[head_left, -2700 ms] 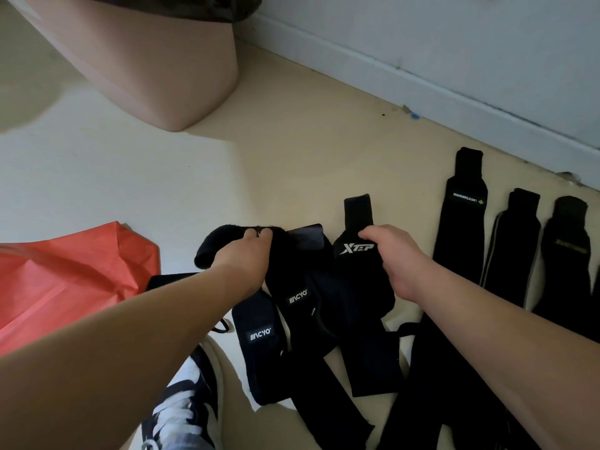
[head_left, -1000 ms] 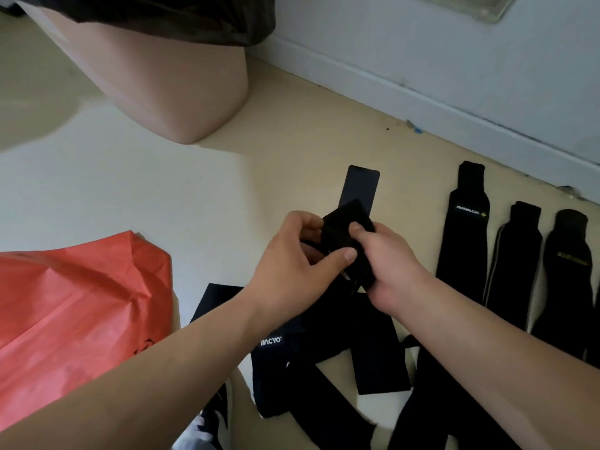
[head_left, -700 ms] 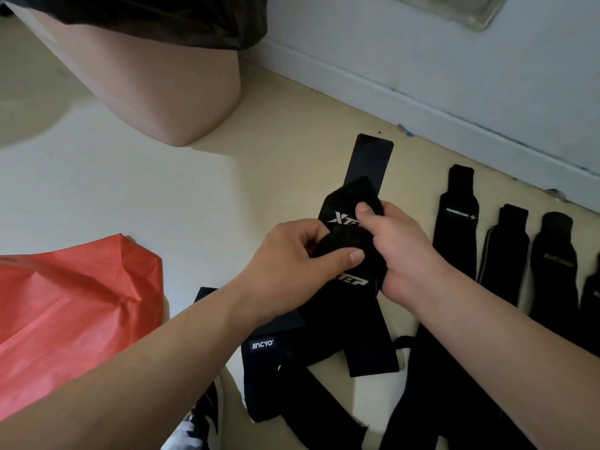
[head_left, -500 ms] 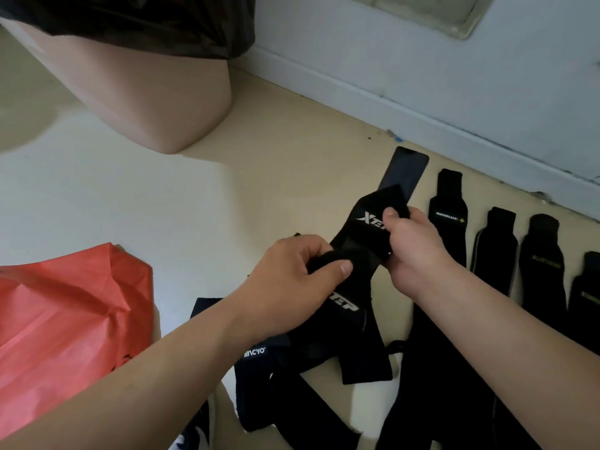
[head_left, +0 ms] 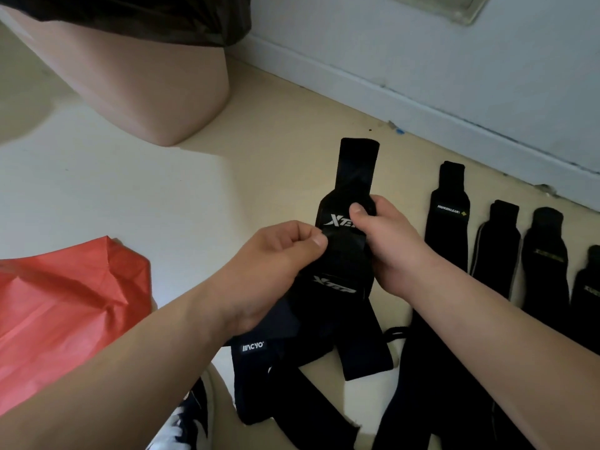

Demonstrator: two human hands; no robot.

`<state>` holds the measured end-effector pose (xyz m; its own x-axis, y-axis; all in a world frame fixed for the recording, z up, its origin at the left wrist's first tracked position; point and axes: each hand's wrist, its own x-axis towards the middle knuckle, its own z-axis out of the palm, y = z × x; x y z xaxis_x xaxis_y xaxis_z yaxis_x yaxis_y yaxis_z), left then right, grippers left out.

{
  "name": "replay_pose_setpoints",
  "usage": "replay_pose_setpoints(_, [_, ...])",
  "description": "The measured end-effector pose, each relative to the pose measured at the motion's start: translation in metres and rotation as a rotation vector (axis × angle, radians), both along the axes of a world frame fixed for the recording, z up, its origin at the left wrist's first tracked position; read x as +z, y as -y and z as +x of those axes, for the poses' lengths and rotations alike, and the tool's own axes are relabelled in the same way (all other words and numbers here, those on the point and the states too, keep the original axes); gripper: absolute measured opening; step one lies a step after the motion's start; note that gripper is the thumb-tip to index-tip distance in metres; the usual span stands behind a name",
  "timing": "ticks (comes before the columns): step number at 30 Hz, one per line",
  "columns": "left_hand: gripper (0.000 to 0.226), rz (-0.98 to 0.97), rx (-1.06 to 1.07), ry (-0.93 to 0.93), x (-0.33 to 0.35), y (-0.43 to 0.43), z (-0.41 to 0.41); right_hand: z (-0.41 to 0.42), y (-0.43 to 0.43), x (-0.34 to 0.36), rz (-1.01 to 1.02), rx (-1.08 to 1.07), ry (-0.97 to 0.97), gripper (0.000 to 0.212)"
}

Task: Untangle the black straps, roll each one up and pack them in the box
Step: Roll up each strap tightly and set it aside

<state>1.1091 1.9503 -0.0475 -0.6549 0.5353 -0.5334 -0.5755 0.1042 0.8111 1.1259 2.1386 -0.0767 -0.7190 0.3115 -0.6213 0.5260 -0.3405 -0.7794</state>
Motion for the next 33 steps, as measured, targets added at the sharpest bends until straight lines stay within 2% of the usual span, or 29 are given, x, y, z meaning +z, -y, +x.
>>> replay_pose_setpoints(2, [0.022,0.091,-0.018,0.026,-0.001,0.0,0.002,0.004,0.001,-0.002,0.03,0.016,-0.008,0.01])
replay_pose_setpoints(6, [0.049,0.25,-0.135,0.054,-0.002,0.0,0.007,0.005,0.004,-0.003,0.003,0.068,-0.001,0.009])
replay_pose_setpoints(8, [0.047,0.201,-0.151,0.05,0.0,-0.001,0.008,0.001,0.007,-0.006,0.037,0.059,-0.006,0.008])
replay_pose_setpoints(11, [0.032,0.032,-0.13,0.066,-0.001,-0.004,0.009,-0.001,0.014,-0.011,0.214,0.085,-0.01,0.005])
replay_pose_setpoints(13, [0.024,-0.109,-0.14,-0.023,-0.005,-0.006,0.01,0.0,0.018,-0.011,0.276,0.118,-0.018,0.005])
replay_pose_setpoints(15, [0.015,-0.151,-0.1,-0.083,-0.007,-0.009,0.012,0.0,0.022,-0.009,0.233,0.12,-0.017,0.007])
replay_pose_setpoints(18, [0.019,-0.11,0.002,-0.071,-0.003,-0.009,0.008,0.002,0.021,-0.004,-0.048,0.074,0.024,0.011])
replay_pose_setpoints(21, [0.018,-0.15,0.052,-0.255,0.003,-0.005,-0.005,0.007,0.012,-0.002,-0.242,0.156,0.043,0.021])
replay_pose_setpoints(24, [0.012,-0.193,0.072,-0.401,0.009,-0.004,-0.016,0.014,0.008,-0.001,-0.273,0.3,0.02,0.034])
replay_pose_setpoints(27, [0.01,-0.181,0.159,-0.365,0.009,-0.007,-0.021,0.017,0.009,-0.002,-0.246,0.387,0.003,0.046])
replay_pose_setpoints(33, [0.011,-0.17,0.217,-0.348,0.009,-0.008,-0.022,0.018,0.014,0.003,-0.286,0.414,-0.068,0.034])
